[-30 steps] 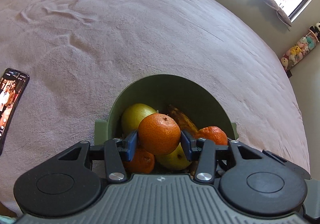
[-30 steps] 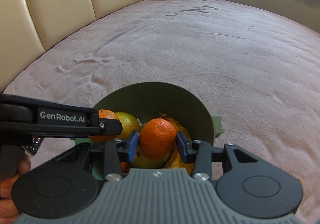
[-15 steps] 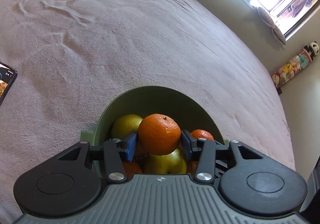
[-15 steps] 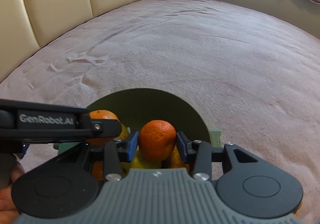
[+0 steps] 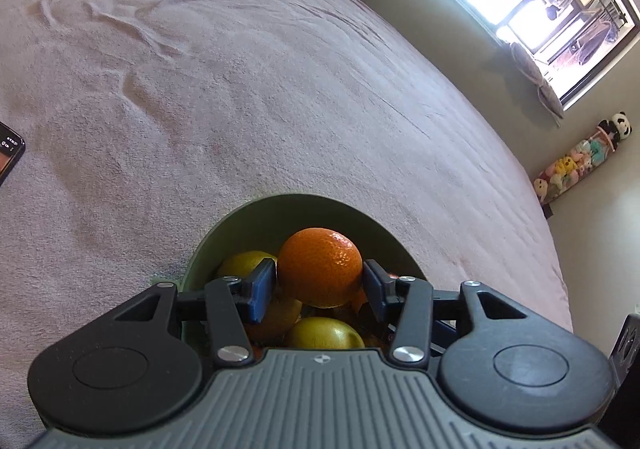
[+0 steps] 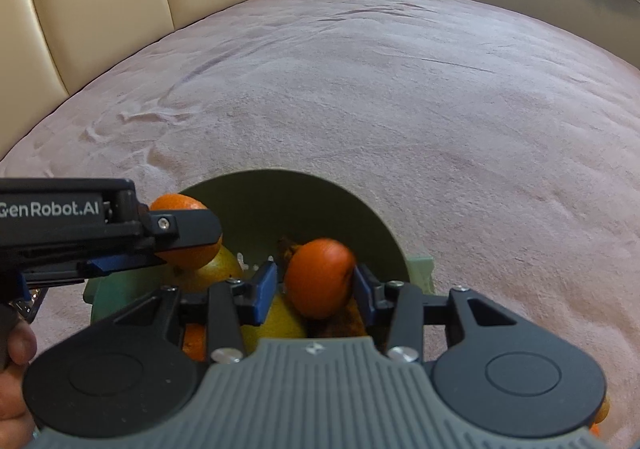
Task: Organize fruits
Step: 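Carry both mandarins over the colander and lower them inside, then open both grippers and withdraw them toward the remaining fruit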
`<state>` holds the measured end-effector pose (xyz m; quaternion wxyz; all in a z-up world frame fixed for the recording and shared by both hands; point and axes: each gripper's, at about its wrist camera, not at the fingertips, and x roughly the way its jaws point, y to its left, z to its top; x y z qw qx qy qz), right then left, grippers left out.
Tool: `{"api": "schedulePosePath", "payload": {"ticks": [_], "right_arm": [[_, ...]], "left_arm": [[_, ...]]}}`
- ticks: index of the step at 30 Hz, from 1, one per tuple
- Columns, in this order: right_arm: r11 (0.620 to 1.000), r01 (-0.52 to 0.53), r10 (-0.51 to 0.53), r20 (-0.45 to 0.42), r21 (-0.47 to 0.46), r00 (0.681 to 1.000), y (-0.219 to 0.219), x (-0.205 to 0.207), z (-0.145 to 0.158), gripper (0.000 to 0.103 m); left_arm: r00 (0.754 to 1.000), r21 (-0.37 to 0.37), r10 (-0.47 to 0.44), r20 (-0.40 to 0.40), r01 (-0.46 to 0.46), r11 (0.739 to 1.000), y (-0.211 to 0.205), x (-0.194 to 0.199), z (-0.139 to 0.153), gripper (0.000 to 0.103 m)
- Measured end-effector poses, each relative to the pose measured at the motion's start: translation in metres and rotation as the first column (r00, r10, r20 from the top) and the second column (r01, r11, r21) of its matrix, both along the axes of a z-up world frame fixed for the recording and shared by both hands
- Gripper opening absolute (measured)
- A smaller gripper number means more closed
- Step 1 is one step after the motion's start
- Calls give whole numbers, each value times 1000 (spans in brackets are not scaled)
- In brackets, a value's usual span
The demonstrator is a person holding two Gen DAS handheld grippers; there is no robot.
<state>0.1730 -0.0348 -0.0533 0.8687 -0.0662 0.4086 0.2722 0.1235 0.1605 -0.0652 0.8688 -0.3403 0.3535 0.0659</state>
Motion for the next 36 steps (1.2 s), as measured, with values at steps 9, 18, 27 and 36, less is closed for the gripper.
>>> {"api": "schedulePosePath", "payload": {"ticks": [9, 18, 27, 36], "right_arm": [[1000, -2, 2, -13, 3, 1000, -2, -5, 1, 41], [1000, -2, 2, 18, 5, 1000, -6, -18, 17, 45], [999, 33, -35, 94, 16, 995, -24, -42, 47, 53], [994, 112, -113, 167, 13, 979, -56, -76, 71, 57]], "left_arm": [[1000, -18, 0, 4, 1, 1000, 0, 1, -1, 61], [999, 26, -32, -8, 32, 999, -12, 0, 13, 61], [993, 100, -115, 40, 110, 989, -35, -9, 42, 63], [968, 164, -236, 81, 221, 961, -70, -22, 61, 63]]}}
